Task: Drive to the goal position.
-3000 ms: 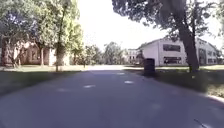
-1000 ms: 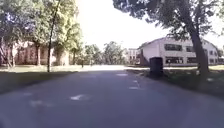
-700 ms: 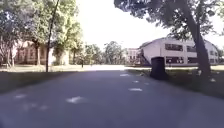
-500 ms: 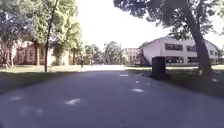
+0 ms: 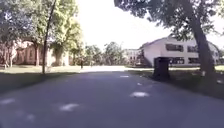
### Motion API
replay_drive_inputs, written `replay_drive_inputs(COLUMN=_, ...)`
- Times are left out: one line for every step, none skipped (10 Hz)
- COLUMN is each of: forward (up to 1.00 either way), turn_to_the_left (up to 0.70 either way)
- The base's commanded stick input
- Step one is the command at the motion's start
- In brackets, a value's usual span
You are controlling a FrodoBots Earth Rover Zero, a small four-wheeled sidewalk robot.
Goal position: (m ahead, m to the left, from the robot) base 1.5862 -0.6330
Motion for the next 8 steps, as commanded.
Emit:
replay_drive_inputs(forward=0.45, turn_to_the_left=0.0)
replay_drive_inputs(forward=0.45, turn_to_the_left=0.0)
replay_drive_inputs(forward=0.45, turn_to_the_left=0.0)
replay_drive_inputs(forward=0.45, turn_to_the_left=0.0)
replay_drive_inputs(forward=0.45, turn_to_the_left=0.0)
replay_drive_inputs(forward=0.45, turn_to_the_left=0.0)
replay_drive_inputs(forward=0.45, turn_to_the_left=0.0)
replay_drive_inputs(forward=0.45, turn_to_the_left=0.0)
